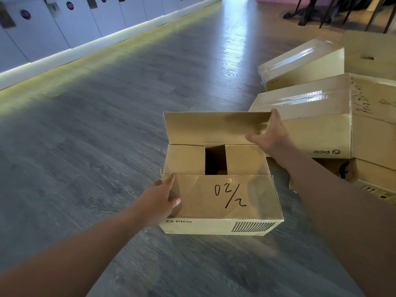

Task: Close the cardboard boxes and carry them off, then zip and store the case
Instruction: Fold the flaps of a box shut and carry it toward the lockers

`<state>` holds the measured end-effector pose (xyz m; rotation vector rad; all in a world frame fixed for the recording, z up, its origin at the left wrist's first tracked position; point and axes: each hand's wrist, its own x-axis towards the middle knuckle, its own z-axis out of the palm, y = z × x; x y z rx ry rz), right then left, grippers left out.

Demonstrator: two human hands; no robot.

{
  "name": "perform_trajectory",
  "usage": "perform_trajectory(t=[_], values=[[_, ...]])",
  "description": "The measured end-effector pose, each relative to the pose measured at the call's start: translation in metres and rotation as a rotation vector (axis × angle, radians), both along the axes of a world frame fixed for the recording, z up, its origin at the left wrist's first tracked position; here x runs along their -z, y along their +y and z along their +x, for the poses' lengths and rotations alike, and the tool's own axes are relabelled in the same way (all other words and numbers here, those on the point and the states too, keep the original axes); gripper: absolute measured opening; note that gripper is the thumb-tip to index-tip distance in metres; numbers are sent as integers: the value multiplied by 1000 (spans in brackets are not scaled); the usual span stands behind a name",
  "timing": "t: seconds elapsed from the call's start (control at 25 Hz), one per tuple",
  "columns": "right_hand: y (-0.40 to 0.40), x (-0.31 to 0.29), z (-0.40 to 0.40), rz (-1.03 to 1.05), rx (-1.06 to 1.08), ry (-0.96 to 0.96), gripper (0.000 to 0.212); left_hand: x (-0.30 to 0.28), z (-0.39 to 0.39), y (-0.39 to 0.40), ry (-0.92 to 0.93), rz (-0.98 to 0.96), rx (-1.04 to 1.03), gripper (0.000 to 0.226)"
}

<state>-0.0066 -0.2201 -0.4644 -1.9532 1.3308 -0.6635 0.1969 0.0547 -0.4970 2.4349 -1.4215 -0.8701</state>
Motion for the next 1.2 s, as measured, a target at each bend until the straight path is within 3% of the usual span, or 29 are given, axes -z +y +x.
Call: perform_trajectory(t=[0.12,0.32,0.56,0.64,0.8,0.92,1.12,1.2], values=[[7,-8,-2,-4,72,-129,81,1,3,1,3,-9,-4,80],[57,32,-44,-147,6,-60,35,5,5,-2,6,-133,-57,85],[83,65,-64,-81,-131,376,59,7,8,-10,-139,-272,-157,55],[87,68,-63,-14,-134,452,60,7,9,-14,-116,-302,-169,58],[96,70,-57,36,-125,424,65,5,10,-24,89,-151,-100,73],[97,67,-54,15,-99,446,73,4,12,-28,212,-198,-157,75],[103,64,-34,-51,-138,429,78,-7,33,-22,148,-283,-185,50],[98,48,-20,-84,-158,377,73,-23,39,-21,99,-331,-200,54]])
